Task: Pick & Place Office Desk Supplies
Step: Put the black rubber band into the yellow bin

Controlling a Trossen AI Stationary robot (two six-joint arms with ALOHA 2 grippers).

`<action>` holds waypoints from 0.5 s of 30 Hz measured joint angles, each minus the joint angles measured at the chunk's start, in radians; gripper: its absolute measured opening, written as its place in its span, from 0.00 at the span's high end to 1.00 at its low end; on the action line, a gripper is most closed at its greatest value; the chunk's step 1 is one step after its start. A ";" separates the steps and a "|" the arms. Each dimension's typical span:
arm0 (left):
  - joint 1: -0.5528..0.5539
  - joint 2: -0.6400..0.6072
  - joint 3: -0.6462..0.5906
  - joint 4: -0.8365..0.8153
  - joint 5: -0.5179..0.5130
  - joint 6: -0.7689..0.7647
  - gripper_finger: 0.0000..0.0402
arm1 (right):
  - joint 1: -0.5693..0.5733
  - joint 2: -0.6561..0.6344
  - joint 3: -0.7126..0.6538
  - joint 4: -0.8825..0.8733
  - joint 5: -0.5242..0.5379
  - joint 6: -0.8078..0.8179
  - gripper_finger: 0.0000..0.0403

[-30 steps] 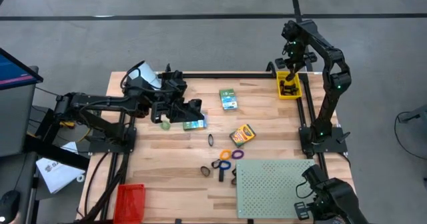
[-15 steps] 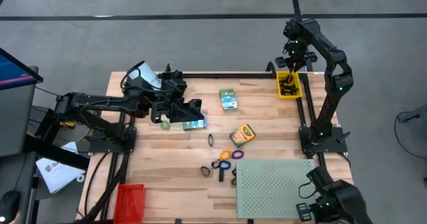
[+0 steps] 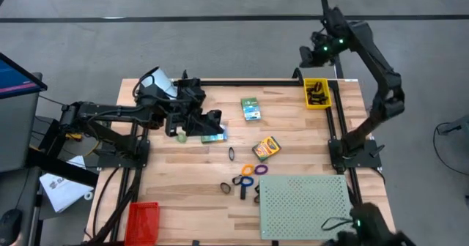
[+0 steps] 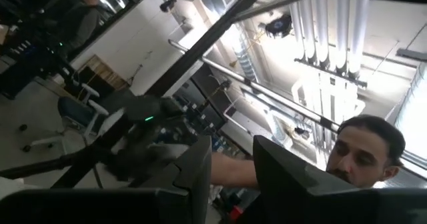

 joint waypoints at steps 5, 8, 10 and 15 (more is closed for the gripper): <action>-0.002 -0.009 0.000 -0.171 0.084 0.049 0.74 | 0.166 -0.100 0.000 0.251 -0.140 0.157 0.79; -0.019 -0.046 0.002 -0.421 0.154 0.116 0.74 | 0.295 -0.153 0.000 0.396 -0.152 0.255 0.79; -0.038 -0.079 0.002 -0.654 0.171 0.202 0.74 | 0.381 -0.180 0.000 0.479 -0.147 0.308 0.79; -0.136 -0.160 0.001 -1.183 0.021 0.368 0.74 | 0.580 -0.230 0.000 0.628 -0.028 0.418 0.79</action>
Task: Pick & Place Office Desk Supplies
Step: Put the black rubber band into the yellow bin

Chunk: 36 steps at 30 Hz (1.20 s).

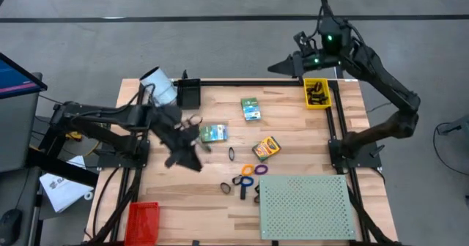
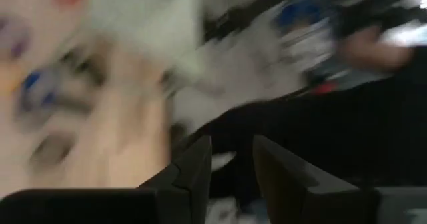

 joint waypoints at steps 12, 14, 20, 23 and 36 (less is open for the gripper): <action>-0.148 0.224 0.000 -0.237 -0.423 0.053 0.63 | 0.325 -0.026 0.000 0.195 0.315 0.123 0.79; -0.080 0.301 -0.002 -0.176 -0.445 -0.022 0.62 | 0.338 -0.022 0.000 0.261 0.333 0.145 0.79; 0.111 0.482 0.016 0.024 -0.438 -0.140 0.63 | 0.344 -0.035 0.000 0.367 0.335 0.178 0.79; 0.173 0.562 0.048 0.029 -0.398 -0.143 0.64 | 0.347 -0.046 0.000 0.389 0.336 0.178 0.79; 0.173 0.725 0.087 0.022 -0.537 -0.165 0.64 | 0.404 -0.048 0.000 0.445 0.334 0.151 0.79</action>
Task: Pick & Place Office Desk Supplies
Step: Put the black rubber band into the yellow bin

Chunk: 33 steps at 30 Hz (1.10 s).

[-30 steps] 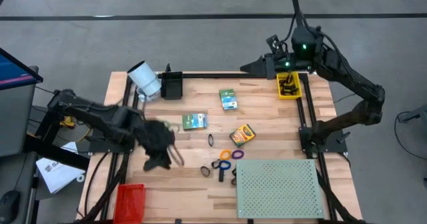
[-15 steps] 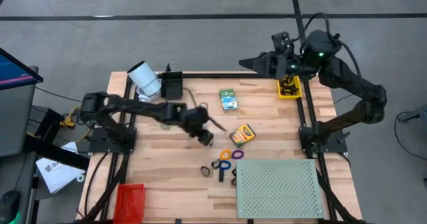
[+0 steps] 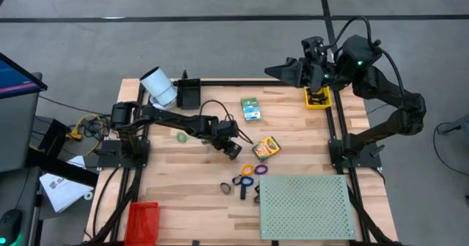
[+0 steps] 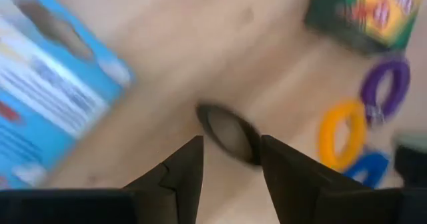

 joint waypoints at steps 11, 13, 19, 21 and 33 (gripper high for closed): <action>0.004 0.058 -0.002 -0.012 -0.014 0.023 0.65 | 0.044 0.000 0.000 0.025 -0.007 -0.010 0.79; 0.000 0.070 -0.001 -0.006 -0.013 0.023 0.65 | 0.050 0.000 0.000 0.031 -0.007 -0.015 0.79; -0.013 0.089 0.002 -0.004 -0.030 0.022 0.75 | 0.058 0.000 0.000 0.039 -0.007 -0.023 0.79; -0.012 0.080 -0.001 -0.002 -0.037 0.023 0.85 | 0.058 0.000 0.000 0.039 -0.008 -0.025 0.79; 0.020 -0.091 -0.002 0.196 0.189 0.065 1.00 | 0.090 0.000 0.000 -0.048 -0.009 -0.160 0.79</action>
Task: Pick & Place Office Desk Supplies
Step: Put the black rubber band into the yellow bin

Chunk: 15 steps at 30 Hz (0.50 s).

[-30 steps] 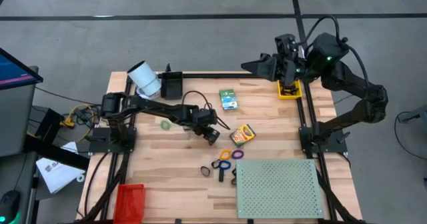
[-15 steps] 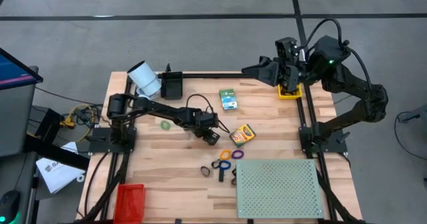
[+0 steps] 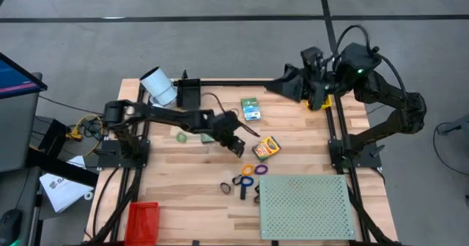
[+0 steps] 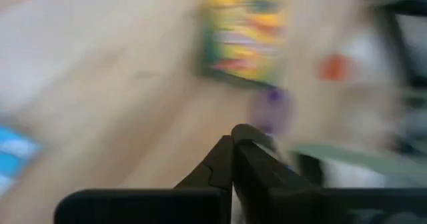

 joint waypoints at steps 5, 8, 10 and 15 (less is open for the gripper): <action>0.027 -0.151 0.001 0.124 0.217 -0.004 1.00 | 0.011 0.000 0.000 -0.311 0.054 -0.137 0.79; 0.049 -0.224 0.000 0.186 0.314 -0.063 1.00 | 0.041 0.012 0.000 -0.448 0.089 -0.217 0.79; 0.059 -0.254 0.004 0.304 0.341 -0.138 1.00 | 0.085 0.024 -0.001 -0.451 0.089 -0.275 0.79; 0.115 -0.278 0.001 0.598 0.375 -0.376 1.00 | 0.208 0.036 0.000 -0.396 0.151 -0.516 0.73</action>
